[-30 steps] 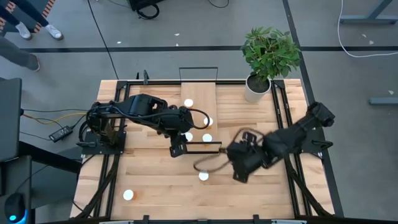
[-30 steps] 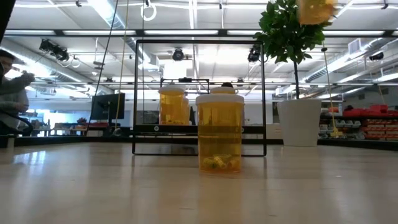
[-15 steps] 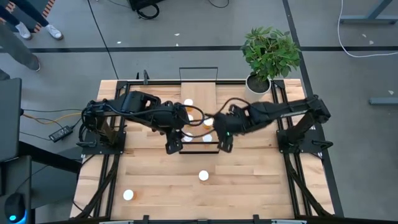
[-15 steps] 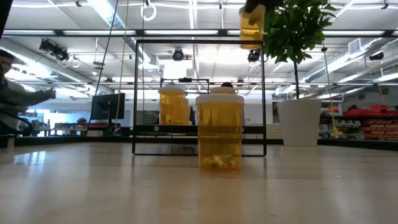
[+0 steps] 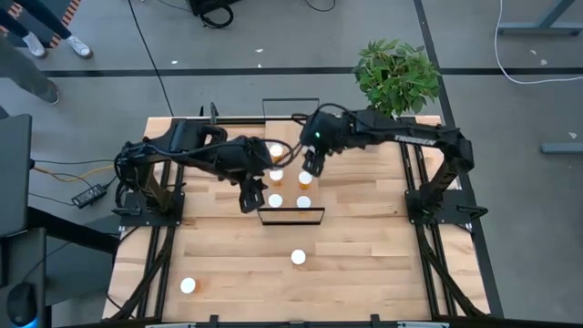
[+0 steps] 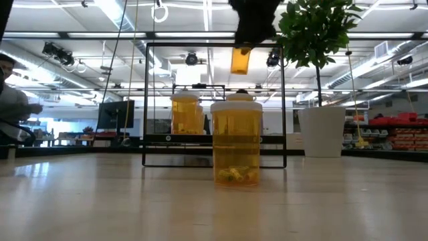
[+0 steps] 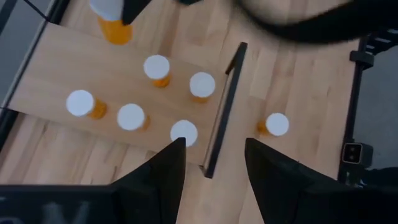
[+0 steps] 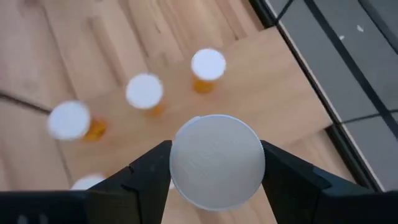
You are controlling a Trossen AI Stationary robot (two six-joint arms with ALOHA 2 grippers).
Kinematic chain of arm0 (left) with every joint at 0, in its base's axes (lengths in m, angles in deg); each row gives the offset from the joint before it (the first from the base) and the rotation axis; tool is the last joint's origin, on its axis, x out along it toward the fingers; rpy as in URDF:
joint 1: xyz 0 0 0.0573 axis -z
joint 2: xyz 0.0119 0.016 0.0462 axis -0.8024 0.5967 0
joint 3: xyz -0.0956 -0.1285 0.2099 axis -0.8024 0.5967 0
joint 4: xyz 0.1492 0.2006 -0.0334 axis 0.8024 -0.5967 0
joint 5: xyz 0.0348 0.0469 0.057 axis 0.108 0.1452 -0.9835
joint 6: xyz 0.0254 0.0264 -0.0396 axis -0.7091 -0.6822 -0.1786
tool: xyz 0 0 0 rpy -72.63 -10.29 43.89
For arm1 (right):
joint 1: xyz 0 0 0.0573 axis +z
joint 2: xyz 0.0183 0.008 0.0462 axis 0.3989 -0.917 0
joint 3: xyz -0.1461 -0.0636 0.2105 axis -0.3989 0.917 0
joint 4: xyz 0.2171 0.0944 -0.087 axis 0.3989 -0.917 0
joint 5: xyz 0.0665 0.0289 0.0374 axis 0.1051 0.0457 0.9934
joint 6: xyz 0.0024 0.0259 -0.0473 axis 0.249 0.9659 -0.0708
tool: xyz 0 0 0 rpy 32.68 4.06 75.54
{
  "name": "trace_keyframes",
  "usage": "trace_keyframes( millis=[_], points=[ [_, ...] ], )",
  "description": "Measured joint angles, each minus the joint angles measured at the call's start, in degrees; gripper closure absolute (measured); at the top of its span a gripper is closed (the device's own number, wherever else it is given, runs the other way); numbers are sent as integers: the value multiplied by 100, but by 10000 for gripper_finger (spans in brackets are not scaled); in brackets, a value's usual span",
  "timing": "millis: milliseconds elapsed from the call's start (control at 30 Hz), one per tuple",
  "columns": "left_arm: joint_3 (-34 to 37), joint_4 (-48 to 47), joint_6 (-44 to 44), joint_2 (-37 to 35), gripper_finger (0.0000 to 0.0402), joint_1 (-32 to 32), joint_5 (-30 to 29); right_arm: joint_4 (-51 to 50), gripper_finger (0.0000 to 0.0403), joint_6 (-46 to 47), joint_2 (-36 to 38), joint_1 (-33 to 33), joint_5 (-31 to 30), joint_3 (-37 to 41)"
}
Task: Pick and place medicine bottles onto shelf by color
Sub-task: Put the orange pill bottle on the shelf aligned with the other orange pill bottles
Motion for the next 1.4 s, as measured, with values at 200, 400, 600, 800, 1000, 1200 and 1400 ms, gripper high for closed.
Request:
trace_keyframes(
  millis=[200, 400, 600, 800, 1000, 1200, 1400],
  points=[
    [-2, -2, -212, -100, 230, -295, 0, 301, 172, -335, -460, -380, 248, 11],
    [2, 1, -291, -309, 230, -553, 2, 380, 173, -477, -1044, -494, 268, 17],
    [-6, 1, -298, -504, 230, -753, 1, 520, 172, -576, -1480, -605, 269, 20],
    [-1, 2, -306, -554, 230, -883, 2, 651, 172, -607, -1716, -736, 394, 40],
    [0, 3, -352, -598, 230, -883, 2, 1319, 172, -304, -1445, -959, 619, 714],
    [0, 2, -350, -621, 230, -883, 1, 1952, 172, -187, -906, -1040, 717, 1744],
    [0, 0, -350, -617, 230, -883, 2, 2225, 172, 3, -566, -1040, 709, 2057]
  ],
)
